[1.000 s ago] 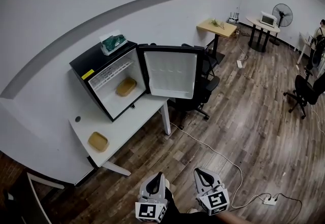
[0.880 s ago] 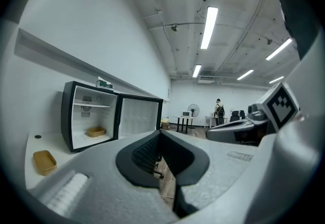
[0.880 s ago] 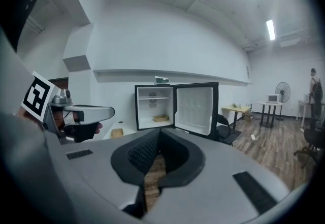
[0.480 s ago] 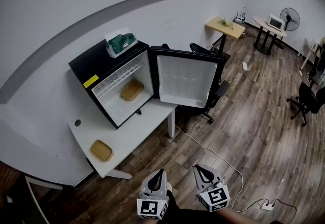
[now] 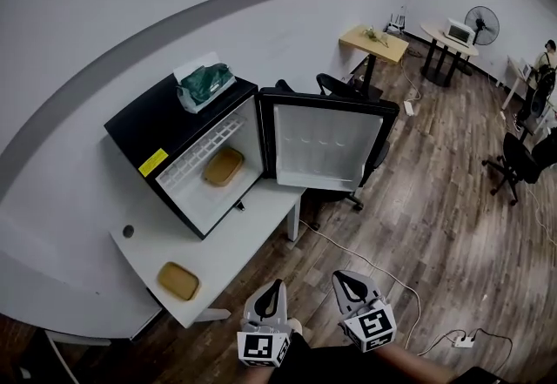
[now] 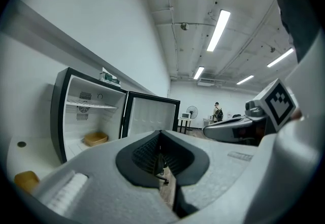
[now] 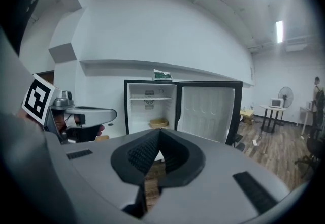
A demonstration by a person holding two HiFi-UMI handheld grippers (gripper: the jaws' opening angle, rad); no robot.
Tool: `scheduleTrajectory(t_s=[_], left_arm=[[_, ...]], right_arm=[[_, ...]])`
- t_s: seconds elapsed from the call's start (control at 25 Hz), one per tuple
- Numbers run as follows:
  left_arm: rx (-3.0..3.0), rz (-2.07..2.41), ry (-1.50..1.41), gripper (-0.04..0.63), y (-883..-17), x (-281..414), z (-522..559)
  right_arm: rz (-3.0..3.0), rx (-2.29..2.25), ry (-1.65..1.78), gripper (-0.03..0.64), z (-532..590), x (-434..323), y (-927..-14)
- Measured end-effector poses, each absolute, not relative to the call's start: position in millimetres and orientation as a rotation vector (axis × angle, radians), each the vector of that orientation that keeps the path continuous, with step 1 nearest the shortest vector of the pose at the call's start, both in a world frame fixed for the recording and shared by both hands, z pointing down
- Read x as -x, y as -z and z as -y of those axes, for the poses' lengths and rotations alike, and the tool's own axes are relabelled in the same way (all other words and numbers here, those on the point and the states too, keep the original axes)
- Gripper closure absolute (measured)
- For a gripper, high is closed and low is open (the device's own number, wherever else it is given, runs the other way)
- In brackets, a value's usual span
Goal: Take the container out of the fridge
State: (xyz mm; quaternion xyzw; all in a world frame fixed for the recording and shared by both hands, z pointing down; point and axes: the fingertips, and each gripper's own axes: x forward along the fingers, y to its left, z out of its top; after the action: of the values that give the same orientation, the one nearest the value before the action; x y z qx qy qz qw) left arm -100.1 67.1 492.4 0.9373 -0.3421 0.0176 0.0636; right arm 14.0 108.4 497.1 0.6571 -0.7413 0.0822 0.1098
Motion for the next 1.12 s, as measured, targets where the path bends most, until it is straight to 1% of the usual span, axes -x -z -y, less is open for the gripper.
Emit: scheduleTrajectory(t_s=[0.6, 0.88, 1.12], left_arm=[[-2.817, 1.032, 0.003, 0.579, -491, 104, 1], [-2.787, 1.140, -0.027, 0.580, -497, 97, 39], [-2.768, 1.236, -0.051, 0.580, -498, 77, 79]], right_arm=[[2.137, -1.961, -0.251, 0.618, -35, -18, -502], [2.210, -1.909, -0.270, 0.618, 15, -36, -507], [2.315, -1.825, -0.227, 0.618, 70, -52, -498]])
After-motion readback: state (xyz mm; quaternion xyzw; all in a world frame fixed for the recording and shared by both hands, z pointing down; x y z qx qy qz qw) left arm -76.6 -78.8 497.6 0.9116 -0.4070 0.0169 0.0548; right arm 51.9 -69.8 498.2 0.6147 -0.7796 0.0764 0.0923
